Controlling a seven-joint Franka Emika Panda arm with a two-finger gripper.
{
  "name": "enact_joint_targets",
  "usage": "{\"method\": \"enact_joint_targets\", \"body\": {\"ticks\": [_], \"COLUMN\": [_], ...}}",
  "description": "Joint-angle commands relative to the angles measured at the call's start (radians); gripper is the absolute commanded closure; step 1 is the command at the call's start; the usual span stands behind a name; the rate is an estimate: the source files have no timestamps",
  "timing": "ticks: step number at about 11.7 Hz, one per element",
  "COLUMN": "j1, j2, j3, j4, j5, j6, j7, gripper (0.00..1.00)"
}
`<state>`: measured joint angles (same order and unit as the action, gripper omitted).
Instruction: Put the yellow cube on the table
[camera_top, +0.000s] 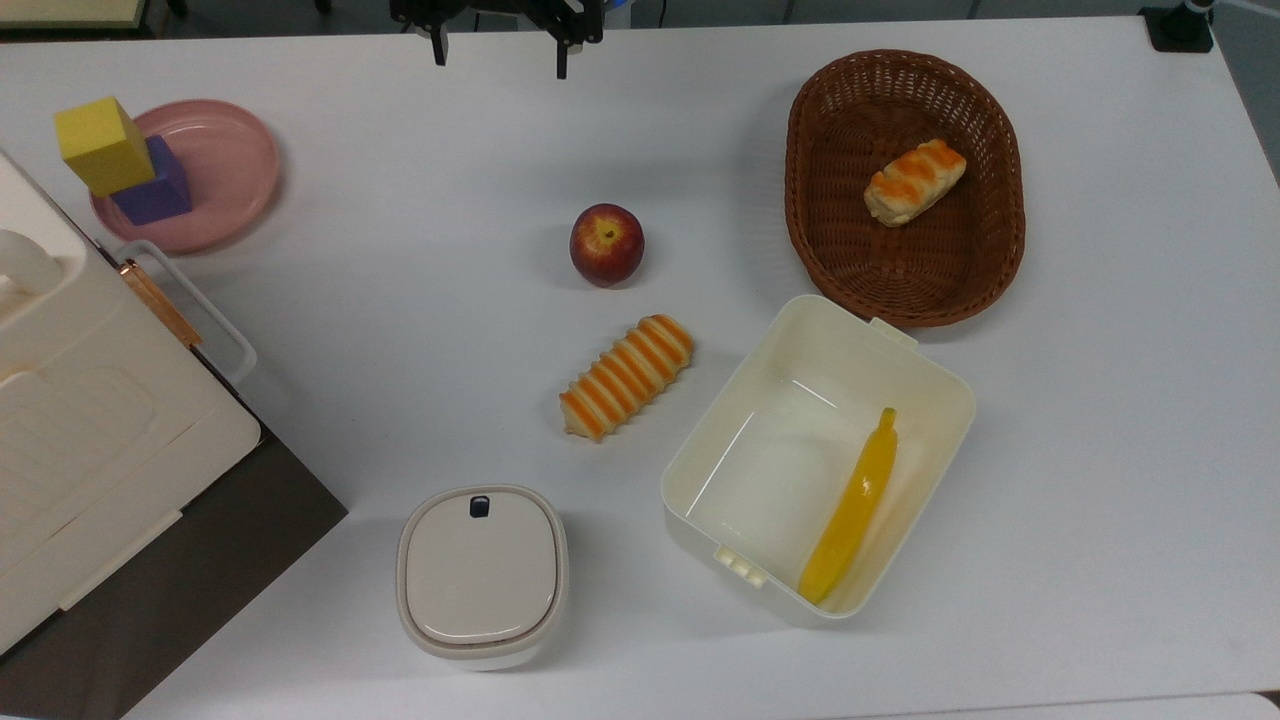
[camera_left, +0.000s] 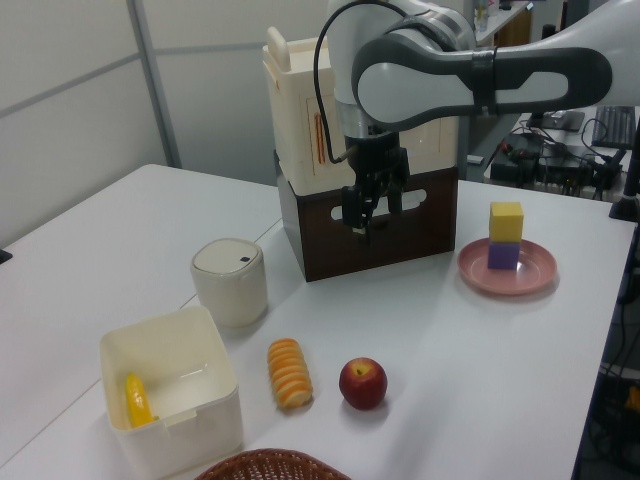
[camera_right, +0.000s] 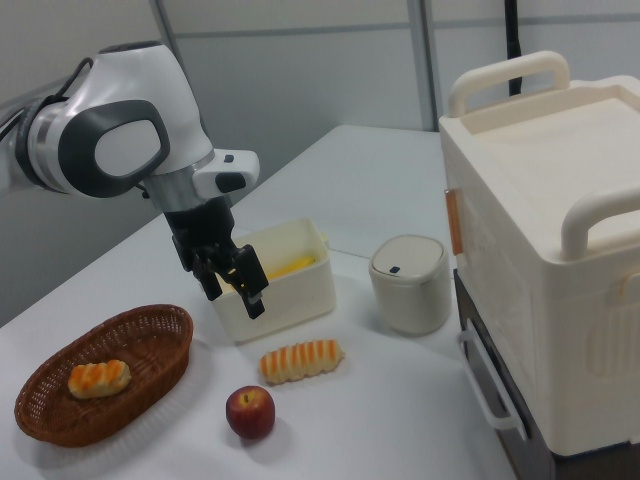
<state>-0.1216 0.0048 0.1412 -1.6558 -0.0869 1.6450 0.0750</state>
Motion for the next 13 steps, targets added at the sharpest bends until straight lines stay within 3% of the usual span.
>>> {"method": "enact_joint_targets", "body": {"ticks": [1, 5, 13], "j1": [0.017, -0.004, 0.003], "j2": [0.01, 0.007, 0.057], "j3": [-0.025, -0.025, -0.02], "j4": [-0.009, -0.009, -0.007], "j5": [0.012, 0.01, 0.022], "j6": [0.022, 0.022, 0.073], "j7": [-0.027, -0.109, -0.086], "gripper": [0.0, 0.0, 0.0]}}
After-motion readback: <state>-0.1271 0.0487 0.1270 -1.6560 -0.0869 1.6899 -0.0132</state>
